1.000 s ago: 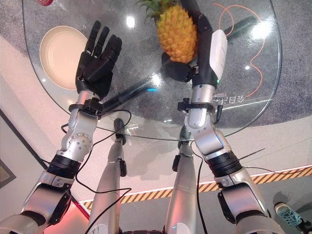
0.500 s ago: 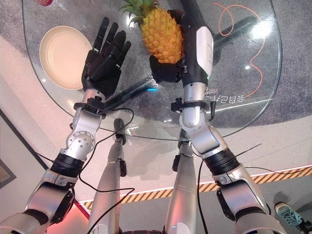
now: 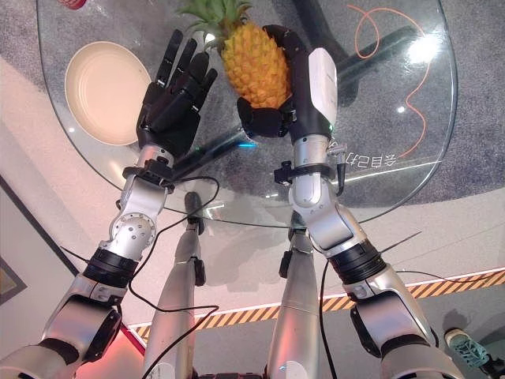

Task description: Pick up the fruit to the plate

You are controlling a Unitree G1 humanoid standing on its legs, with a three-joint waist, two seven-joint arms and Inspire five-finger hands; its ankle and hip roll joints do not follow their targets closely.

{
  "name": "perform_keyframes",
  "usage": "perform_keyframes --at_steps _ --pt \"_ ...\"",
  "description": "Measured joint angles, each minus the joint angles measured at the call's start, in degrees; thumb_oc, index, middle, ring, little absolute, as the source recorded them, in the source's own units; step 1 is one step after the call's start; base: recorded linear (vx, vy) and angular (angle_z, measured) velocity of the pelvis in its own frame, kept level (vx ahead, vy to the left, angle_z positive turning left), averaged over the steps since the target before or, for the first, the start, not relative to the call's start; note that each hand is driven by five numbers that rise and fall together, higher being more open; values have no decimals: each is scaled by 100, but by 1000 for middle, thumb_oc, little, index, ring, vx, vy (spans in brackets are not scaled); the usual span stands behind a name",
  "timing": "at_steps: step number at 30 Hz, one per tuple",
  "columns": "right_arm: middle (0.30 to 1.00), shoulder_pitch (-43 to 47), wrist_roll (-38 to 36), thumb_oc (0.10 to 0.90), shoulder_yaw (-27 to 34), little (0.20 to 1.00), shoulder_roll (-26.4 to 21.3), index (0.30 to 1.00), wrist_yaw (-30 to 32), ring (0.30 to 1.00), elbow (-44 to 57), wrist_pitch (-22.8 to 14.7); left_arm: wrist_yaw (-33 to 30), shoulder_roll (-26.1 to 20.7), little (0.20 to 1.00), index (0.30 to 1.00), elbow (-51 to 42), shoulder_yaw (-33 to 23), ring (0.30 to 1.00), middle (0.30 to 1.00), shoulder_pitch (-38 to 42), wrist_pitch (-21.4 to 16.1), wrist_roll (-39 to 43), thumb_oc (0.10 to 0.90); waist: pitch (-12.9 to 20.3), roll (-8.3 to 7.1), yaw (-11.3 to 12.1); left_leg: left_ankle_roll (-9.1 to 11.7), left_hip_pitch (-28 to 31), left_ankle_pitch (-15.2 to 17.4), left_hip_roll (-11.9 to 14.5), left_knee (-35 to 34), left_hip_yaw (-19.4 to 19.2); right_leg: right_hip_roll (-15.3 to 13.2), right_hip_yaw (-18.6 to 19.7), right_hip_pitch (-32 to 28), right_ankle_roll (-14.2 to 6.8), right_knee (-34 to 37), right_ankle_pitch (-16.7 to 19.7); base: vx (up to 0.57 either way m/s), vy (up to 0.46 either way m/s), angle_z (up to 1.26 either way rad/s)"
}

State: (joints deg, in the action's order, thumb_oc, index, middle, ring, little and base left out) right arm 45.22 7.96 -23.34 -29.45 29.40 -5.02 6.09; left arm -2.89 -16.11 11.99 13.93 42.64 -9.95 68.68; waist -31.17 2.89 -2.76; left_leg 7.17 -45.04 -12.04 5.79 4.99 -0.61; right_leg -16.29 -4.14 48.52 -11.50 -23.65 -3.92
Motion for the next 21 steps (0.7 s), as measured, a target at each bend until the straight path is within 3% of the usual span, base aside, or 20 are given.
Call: perform_keyframes --at_steps 21 --pt "300 190 75 100 -77 200 5 300 -292 300 2 93 -98 53 900 900 0 -4 900 900 -1 -51 -6 800 0 0 87 0 -2 0 -6 0 1 -4 0 3 0 -2 0 0 0 0"
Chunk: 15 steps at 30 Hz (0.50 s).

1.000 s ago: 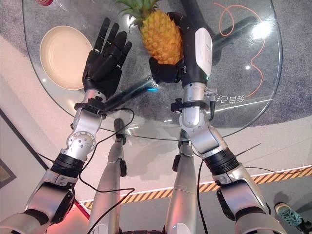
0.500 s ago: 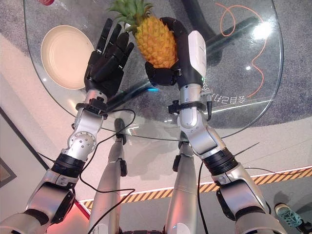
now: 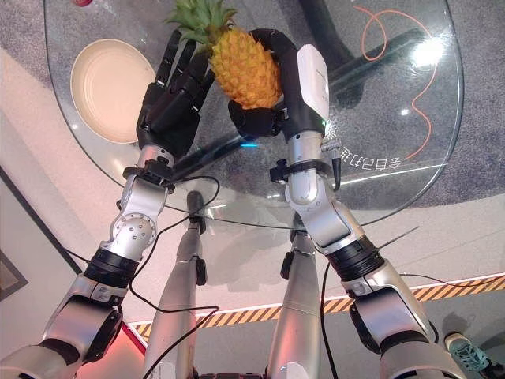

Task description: Pick up the fruit to the plate

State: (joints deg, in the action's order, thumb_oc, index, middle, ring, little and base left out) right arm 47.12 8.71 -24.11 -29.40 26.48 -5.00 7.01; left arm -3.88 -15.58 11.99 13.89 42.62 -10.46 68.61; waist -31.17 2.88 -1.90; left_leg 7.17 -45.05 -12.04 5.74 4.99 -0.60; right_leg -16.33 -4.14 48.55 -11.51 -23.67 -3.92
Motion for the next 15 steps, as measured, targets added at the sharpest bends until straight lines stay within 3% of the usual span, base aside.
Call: perform_keyframes --at_steps 15 --pt "300 74 22 100 -100 200 11 300 -106 300 0 74 -352 206 900 900 -1 5 900 900 3 -222 -14 800 0 0 2 0 -9 0 -2 -5 -1 -1 1 14 -1 0 -1 0 0 0"
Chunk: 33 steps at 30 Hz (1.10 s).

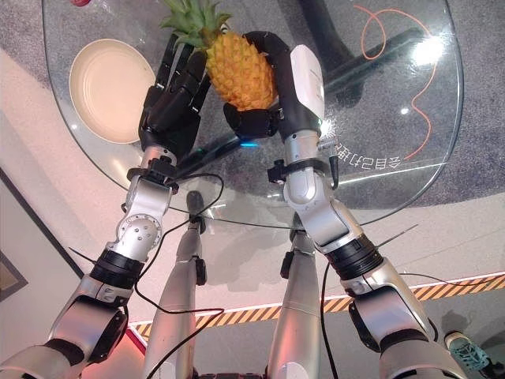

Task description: Pick up the fruit to the plate

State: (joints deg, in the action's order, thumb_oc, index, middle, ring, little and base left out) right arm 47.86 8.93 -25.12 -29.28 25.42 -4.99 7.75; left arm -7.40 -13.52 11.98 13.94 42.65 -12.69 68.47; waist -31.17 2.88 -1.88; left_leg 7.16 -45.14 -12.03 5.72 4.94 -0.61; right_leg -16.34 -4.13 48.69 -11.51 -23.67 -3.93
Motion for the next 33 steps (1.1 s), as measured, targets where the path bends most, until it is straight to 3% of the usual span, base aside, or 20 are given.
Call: perform_keyframes --at_steps 17,33 --pt "300 66 43 100 10 200 -15 300 -59 300 366 0 -354 16 900 900 -231 -126 900 900 22 -212 -442 800 0 0 2 0 -25 0 -4 -25 -9 -6 1 42 -5 5 -4 0 0 0" --pt "300 111 144 100 27 200 -24 300 -325 300 368 -6 -306 137 900 900 -239 -142 900 900 16 -282 17 800 0 0 13 0 -25 0 -6 -24 -8 -7 0 41 -5 2 -4 0 0 0"
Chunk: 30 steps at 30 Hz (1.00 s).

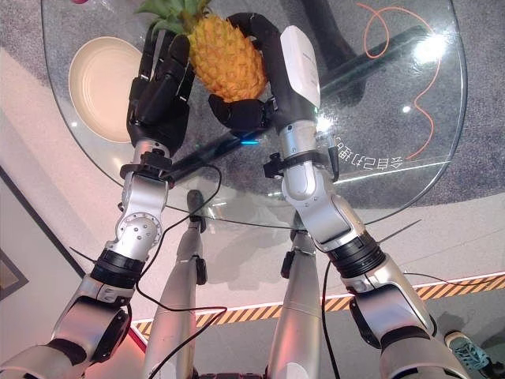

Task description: Pick up the fruit to the plate

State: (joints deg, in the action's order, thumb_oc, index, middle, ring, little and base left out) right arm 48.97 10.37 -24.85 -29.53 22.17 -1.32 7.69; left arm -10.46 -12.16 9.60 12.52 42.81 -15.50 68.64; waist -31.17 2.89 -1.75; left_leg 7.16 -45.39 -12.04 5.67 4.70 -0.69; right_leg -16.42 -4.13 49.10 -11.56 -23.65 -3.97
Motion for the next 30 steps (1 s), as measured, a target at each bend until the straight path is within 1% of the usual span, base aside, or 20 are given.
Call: perform_keyframes --at_steps 10,19,27,30 --pt "300 44 74 100 -12 200 -17 300 -4 300 0 -84 -68 34 900 900 0 -1 900 900 -6 -194 4 800 0 0 2 0 0 0 0 1 1 0 0 0 0 -2 0 0 0 0" --pt "300 80 75 100 -60 200 -20 300 -148 300 0 -209 -473 51 900 900 -1 -21 900 900 -4 -382 2 800 0 0 -2 0 0 0 -1 1 1 0 0 2 0 -2 -1 0 0 0" --pt "300 113 82 100 -127 200 -71 300 -339 300 0 -210 -901 55 900 900 -2 -27 900 900 -5 -393 -99 800 0 0 14 0 -8 0 -2 -1 3 0 -2 7 -1 0 -2 0 0 0" --pt "300 124 82 100 -172 200 -164 300 -340 300 0 -211 -955 55 900 900 2 -22 900 900 -5 -391 -198 800 0 0 16 0 -12 0 -2 0 3 0 -2 9 -1 0 -2 0 0 0"
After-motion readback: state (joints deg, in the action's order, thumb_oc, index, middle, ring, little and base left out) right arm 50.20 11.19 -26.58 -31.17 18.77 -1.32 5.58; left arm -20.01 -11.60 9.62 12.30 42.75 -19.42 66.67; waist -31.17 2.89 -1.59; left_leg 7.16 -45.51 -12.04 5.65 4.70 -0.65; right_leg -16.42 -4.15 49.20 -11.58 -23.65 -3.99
